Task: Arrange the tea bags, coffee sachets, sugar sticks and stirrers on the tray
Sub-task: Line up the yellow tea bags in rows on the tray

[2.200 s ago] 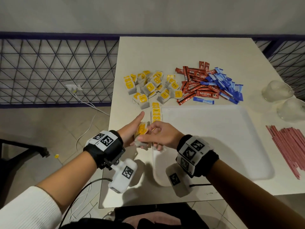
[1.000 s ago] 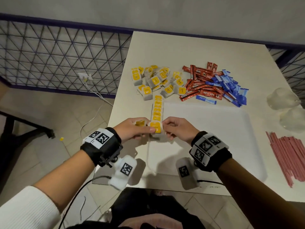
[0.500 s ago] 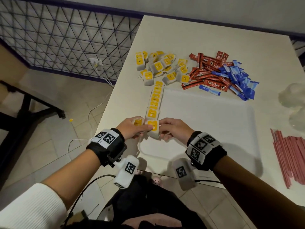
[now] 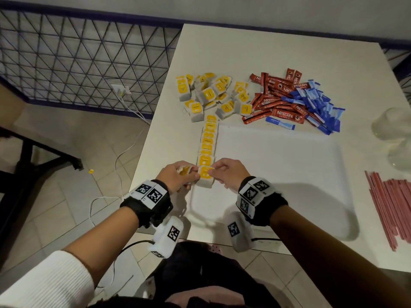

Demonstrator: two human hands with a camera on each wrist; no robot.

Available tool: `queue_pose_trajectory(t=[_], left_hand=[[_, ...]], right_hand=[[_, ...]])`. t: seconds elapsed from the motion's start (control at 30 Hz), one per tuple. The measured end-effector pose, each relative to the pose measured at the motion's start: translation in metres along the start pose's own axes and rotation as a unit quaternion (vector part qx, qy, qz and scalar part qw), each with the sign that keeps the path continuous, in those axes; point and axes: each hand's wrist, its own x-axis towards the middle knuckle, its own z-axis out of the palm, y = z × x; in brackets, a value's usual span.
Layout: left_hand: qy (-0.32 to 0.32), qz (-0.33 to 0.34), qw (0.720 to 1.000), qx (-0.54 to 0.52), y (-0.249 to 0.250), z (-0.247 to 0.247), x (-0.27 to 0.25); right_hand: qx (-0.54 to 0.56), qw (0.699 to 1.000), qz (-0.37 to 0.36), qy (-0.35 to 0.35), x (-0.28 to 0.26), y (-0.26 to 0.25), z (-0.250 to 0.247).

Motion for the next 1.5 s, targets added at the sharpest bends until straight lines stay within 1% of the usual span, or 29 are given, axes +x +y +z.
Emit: queue_pose_trajectory(t=[0.13, 0.2, 0.43, 0.57, 0.77, 0.93, 1.0, 1.03, 1.1, 1.17, 1.23, 1.3, 1.37, 1.43, 1.5], left_hand=[[0.001, -0.003, 1.000, -0.019, 0.003, -0.009, 0.006], [0.005, -0.003, 1.000, -0.005, 0.005, -0.013, 0.010], [-0.042, -0.012, 0.993, 0.114, 0.011, -0.011, 0.020], [-0.048, 0.007, 0.979, 0.197, 0.015, -0.009, 0.021], [-0.064, 0.001, 0.974, 0.217, 0.016, -0.009, 0.025], [-0.067, -0.001, 0.972, 0.227, 0.019, -0.011, 0.026], [-0.065, -0.006, 0.977, 0.201, 0.022, -0.016, 0.026], [-0.080, -0.008, 0.983, 0.166, 0.024, -0.019, 0.025], [-0.149, -0.012, 0.986, 0.073, 0.030, -0.026, 0.022], [-0.218, -0.013, 0.976, 0.008, 0.035, -0.032, 0.019], [-0.253, -0.006, 0.967, -0.039, 0.041, -0.034, 0.013], [-0.285, -0.021, 0.952, -0.112, 0.048, -0.033, 0.006], [-0.304, -0.051, 0.933, -0.183, 0.055, -0.033, 0.000], [-0.304, -0.087, 0.919, -0.234, 0.060, -0.032, -0.003], [-0.303, -0.090, 0.913, -0.259, 0.062, -0.032, -0.005]], right_hand=[[-0.012, 1.000, 0.004, 0.013, 0.009, -0.006, -0.001], [-0.005, 1.000, 0.010, 0.011, 0.011, -0.009, -0.002], [0.065, 0.997, 0.040, -0.002, 0.011, -0.015, 0.003], [0.079, 0.995, 0.059, 0.001, 0.014, -0.015, 0.006], [0.053, 0.996, 0.062, 0.038, 0.015, -0.009, 0.005], [0.039, 0.996, 0.066, 0.047, 0.016, -0.009, 0.007], [0.028, 0.996, 0.059, 0.066, 0.015, -0.009, 0.005], [0.020, 0.996, 0.046, 0.078, 0.013, -0.010, 0.003], [0.023, 0.997, 0.005, 0.074, 0.007, -0.014, -0.002], [0.044, 0.998, -0.034, 0.024, -0.004, -0.025, -0.007], [0.047, 0.997, -0.061, -0.025, -0.013, -0.036, -0.010], [0.044, 0.995, -0.079, -0.040, -0.017, -0.043, -0.011], [0.031, 0.995, -0.085, -0.043, -0.016, -0.047, -0.011], [0.028, 0.995, -0.083, -0.044, -0.014, -0.050, -0.011], [0.045, 0.994, -0.086, -0.043, -0.014, -0.053, -0.011]])
